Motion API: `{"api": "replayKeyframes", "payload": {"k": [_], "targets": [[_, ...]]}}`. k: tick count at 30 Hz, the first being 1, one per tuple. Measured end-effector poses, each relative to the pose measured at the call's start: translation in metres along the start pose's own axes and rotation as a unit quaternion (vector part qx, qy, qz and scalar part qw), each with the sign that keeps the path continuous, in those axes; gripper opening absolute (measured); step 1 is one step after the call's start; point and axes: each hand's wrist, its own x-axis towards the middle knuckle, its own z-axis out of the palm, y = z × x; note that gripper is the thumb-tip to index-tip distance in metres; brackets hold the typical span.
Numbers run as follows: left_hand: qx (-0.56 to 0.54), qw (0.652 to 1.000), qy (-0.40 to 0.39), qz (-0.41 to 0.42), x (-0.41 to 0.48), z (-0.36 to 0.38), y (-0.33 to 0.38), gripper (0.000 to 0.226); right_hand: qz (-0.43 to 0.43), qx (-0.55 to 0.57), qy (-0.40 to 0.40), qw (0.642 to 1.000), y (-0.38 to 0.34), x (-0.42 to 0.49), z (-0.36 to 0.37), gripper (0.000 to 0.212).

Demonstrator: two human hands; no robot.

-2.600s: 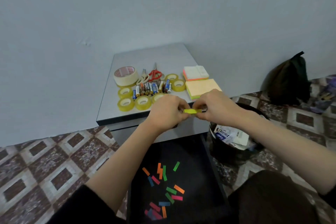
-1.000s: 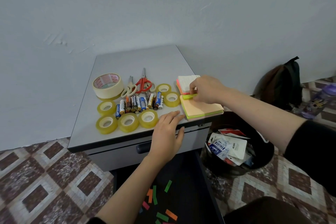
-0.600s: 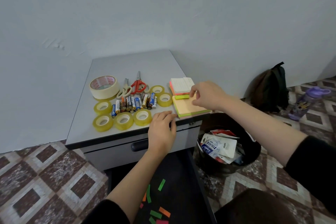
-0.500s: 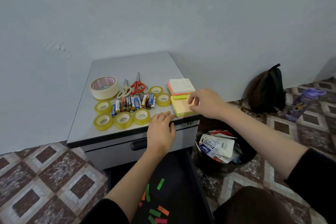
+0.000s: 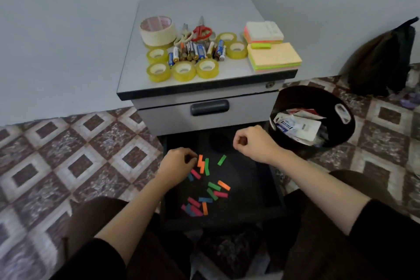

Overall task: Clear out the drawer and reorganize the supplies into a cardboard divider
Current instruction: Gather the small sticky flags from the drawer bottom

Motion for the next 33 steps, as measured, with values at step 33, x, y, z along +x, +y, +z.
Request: {"api": "replayKeyframes", "payload": {"k": [33], "targets": [[0.133,0.990,-0.040,0.026,0.041,0.134,-0.065,0.024,0.105,-0.067,-0.195,0.973,0.036,0.047,0.193,0.020]]}}
